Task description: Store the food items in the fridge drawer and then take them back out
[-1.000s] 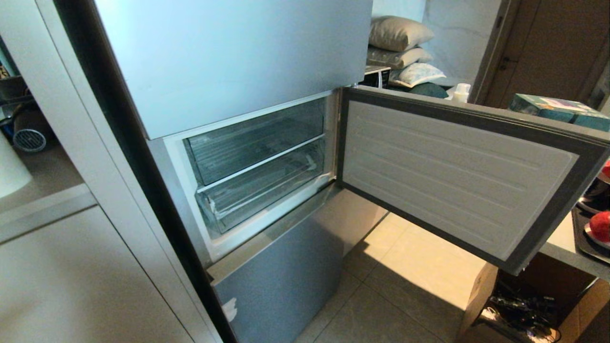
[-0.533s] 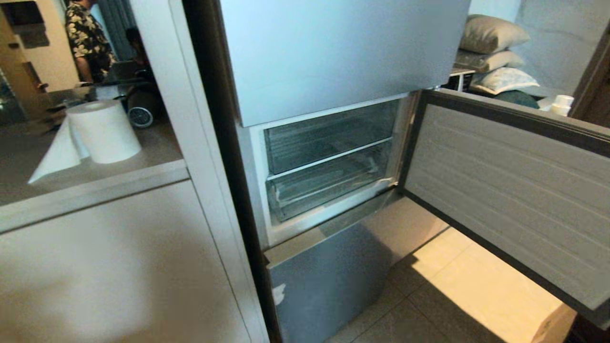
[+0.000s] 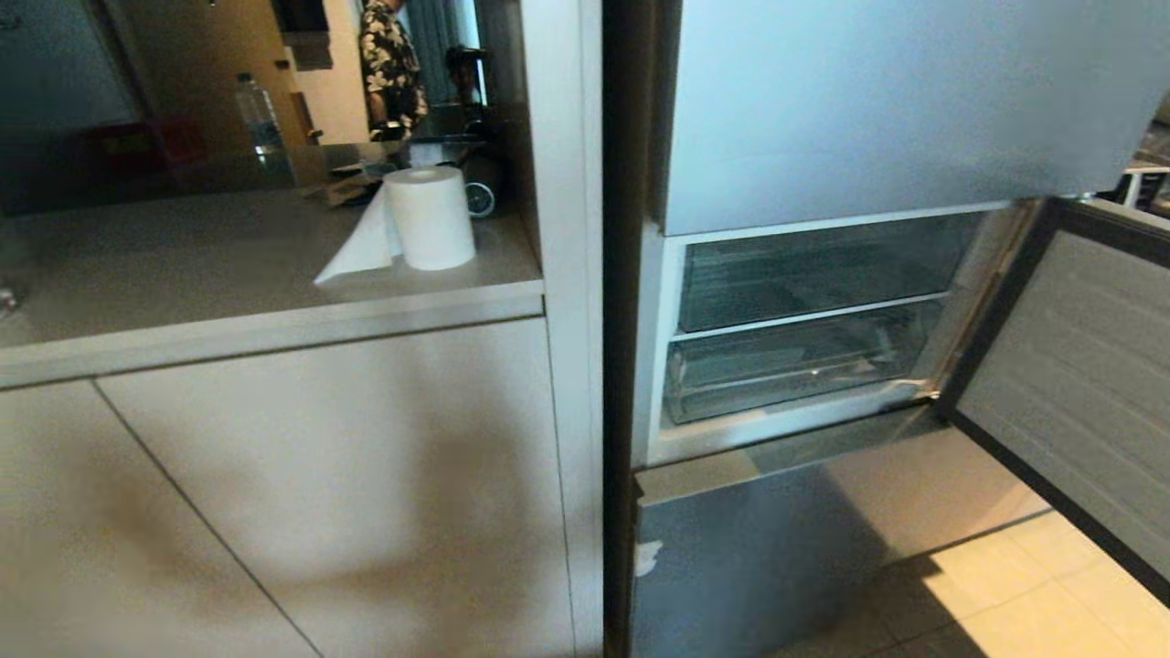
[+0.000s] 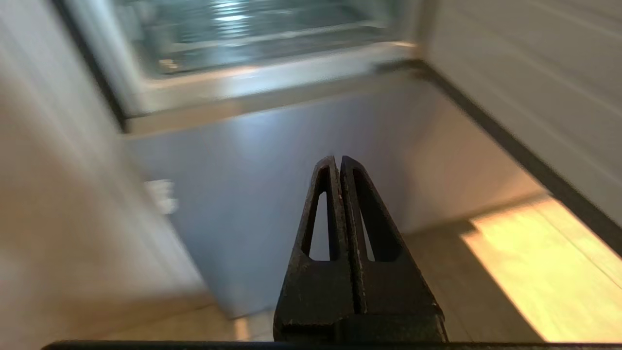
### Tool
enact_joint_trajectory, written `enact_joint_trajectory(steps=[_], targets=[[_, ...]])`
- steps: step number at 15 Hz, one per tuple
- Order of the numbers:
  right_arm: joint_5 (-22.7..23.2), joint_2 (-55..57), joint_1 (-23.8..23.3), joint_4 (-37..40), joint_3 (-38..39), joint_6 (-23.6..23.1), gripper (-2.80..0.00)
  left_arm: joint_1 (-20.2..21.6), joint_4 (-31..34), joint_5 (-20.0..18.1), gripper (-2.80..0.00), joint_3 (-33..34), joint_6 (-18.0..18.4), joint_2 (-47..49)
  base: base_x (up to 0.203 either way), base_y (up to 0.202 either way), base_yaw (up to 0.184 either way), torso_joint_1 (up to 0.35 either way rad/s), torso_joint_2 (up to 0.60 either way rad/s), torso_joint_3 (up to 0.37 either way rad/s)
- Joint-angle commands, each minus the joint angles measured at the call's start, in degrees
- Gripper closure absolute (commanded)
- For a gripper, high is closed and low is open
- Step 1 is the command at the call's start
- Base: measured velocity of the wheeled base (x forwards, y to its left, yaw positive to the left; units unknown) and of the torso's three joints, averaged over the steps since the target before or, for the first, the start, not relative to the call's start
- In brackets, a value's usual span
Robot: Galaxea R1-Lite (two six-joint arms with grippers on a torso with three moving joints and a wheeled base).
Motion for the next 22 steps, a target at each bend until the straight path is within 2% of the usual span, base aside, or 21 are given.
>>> enact_joint_trajectory(steps=[1,7,9,12,14,17,19,22], targets=[[0.0,0.0,0.0,0.0,0.0,0.0,0.0,0.0,0.0,0.0,0.0,0.1,0.0,0.0,-0.003,-0.008,0.177,0.009,0.01,-0.001],[0.0,0.0,0.0,0.0,0.0,0.0,0.0,0.0,0.0,0.0,0.0,0.1,0.0,0.0,0.001,-0.009,0.169,0.001,0.0,0.0],[0.5,0.0,0.0,0.2,0.1,-2.2,0.0,0.0,0.0,0.0,0.0,0.1,0.0,0.0,0.001,-0.004,0.081,0.003,0.0,0.002],[1.6,3.1,0.1,1.0,-5.4,-2.9,0.0,0.0,0.0,0.0,0.0,0.1,0.0,0.0,0.0,0.0,0.0,0.0,0.0,0.0],[2.7,13.0,0.1,2.0,-9.6,-1.5,0.0,0.0,0.0,0.0,0.0,0.1,0.0,0.0,0.0,0.0,0.0,0.0,0.0,0.0],[4.6,34.6,0.2,1.0,-15.6,0.1,0.0,0.0,0.0,0.0,0.0,0.1,0.0,0.0,0.0,0.0,0.0,0.0,0.0,0.0],[5.3,48.8,0.3,-4.2,-17.6,0.6,0.0,0.0,0.0,0.0,0.0,0.1,0.0,0.0,0.0,0.0,0.0,0.0,0.0,0.0],[5.9,68.4,0.4,-17.5,-18.9,1.0,0.0,0.0,0.0,0.0,0.0,0.1,0.0,0.0,0.0,0.0,0.0,0.0,0.0,0.0]])
